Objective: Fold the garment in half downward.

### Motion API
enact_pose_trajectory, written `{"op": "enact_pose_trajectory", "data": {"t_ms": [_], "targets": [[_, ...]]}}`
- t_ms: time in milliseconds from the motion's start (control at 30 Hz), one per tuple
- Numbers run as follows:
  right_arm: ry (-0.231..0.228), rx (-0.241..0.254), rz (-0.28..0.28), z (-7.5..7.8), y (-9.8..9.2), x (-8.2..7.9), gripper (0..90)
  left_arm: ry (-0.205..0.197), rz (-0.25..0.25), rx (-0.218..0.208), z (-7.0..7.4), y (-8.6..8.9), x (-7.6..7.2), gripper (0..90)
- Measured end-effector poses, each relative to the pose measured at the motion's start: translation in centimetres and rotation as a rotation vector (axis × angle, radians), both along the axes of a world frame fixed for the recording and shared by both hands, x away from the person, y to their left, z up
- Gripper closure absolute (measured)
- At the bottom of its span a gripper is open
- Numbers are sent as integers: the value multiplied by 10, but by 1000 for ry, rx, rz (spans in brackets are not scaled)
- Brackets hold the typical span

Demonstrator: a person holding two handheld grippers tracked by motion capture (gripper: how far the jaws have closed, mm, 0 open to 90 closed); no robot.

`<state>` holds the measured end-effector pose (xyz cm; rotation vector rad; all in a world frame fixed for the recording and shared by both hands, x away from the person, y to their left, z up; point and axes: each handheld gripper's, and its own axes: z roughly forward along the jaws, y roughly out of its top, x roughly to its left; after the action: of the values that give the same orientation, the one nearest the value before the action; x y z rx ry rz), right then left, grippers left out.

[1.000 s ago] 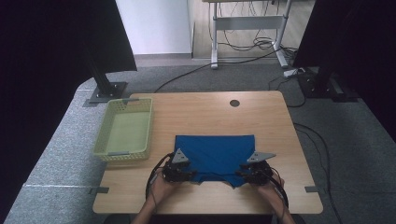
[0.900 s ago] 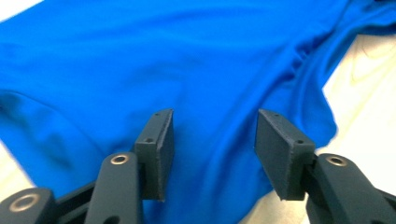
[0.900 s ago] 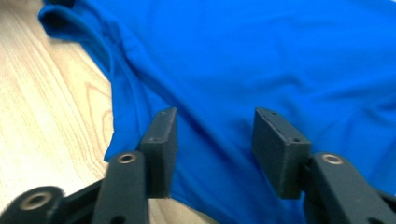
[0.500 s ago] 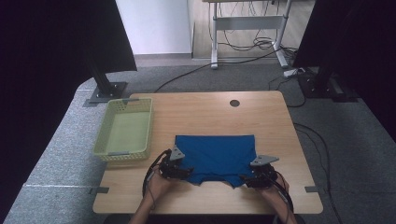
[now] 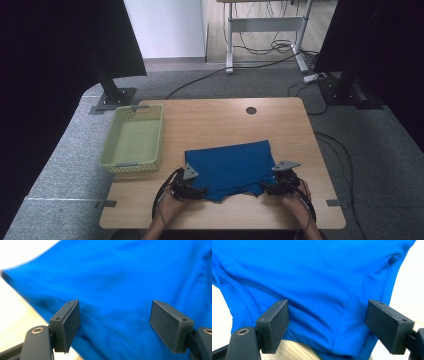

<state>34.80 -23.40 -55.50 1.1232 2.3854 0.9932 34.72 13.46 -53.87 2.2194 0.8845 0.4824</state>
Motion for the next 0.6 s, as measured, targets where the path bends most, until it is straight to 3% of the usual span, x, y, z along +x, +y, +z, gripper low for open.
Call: {"op": "enact_pose_trajectory", "data": {"t_ms": [33,67,100,133,200,233,333,400,600], "targets": [[0,0,0,0,0,0,192,0,0,0,0,0,0,242],[-1,-12,-8,3,0,-1,201,13,5,-40,5,2,9,242],[-1,-12,-8,3,0,-1,201,13,5,-40,5,2,9,226],[-22,12,-25,7,0,-6,190,2,2,-30,4,3,18,226],[-27,29,-46,11,4,-10,190,2,2,-30,4,3,18,218],[-27,29,-46,11,4,-10,170,29,19,-9,-7,5,32,218],[-8,55,-64,8,14,-14,136,35,21,-38,-11,8,33,204],[7,8,-76,-1,23,-11,121,43,19,-32,-11,9,27,200],[12,1,-82,-1,15,-5,124,38,16,-39,-12,8,15,188]]}}
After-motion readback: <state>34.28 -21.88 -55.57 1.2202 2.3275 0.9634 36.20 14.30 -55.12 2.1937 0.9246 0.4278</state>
